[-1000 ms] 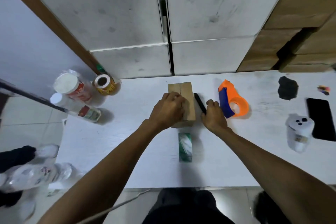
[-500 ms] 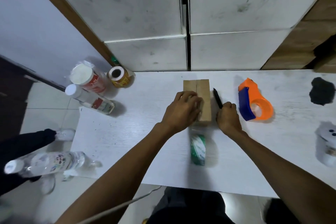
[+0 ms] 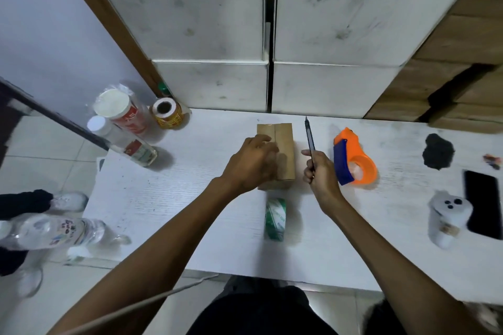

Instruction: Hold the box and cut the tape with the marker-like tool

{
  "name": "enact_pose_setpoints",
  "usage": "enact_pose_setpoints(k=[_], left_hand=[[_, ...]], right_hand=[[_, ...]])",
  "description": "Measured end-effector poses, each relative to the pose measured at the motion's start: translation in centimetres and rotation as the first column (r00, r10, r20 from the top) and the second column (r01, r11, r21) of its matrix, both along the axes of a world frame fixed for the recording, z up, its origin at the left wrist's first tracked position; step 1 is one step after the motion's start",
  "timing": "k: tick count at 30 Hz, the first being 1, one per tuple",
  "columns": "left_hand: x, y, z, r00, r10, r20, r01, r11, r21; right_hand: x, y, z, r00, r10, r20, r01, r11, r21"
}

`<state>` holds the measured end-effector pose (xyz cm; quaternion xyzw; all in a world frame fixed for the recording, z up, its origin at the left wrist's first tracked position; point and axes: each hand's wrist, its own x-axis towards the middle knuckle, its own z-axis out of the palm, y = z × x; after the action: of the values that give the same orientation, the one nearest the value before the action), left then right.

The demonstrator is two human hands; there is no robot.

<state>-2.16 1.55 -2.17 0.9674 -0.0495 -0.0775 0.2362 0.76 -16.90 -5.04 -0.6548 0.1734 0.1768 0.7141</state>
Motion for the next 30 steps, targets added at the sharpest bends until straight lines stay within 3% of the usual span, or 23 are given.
enact_pose_setpoints(k=[7, 16, 30], left_hand=[[-1.9, 1.7, 0.9, 0.998, 0.048, 0.049, -0.045, 0.997, -0.056], [-3.6, 0.9, 2.0, 1.0, 0.003, -0.027, -0.005, 0.996, -0.087], [-3.4, 0.0, 1.5, 0.995, 0.069, -0.076, -0.084, 0.975, -0.206]], right_hand=[[-0.8, -0.2, 3.1, 0.995, 0.023, 0.094, -0.03, 0.997, 0.074], [-4.0, 0.5, 2.3, 0.956, 0.257, 0.143, -0.219, 0.947, -0.236], [-6.3, -0.9, 1.8, 0.943, 0.286, 0.17, -0.201, 0.897, -0.394]])
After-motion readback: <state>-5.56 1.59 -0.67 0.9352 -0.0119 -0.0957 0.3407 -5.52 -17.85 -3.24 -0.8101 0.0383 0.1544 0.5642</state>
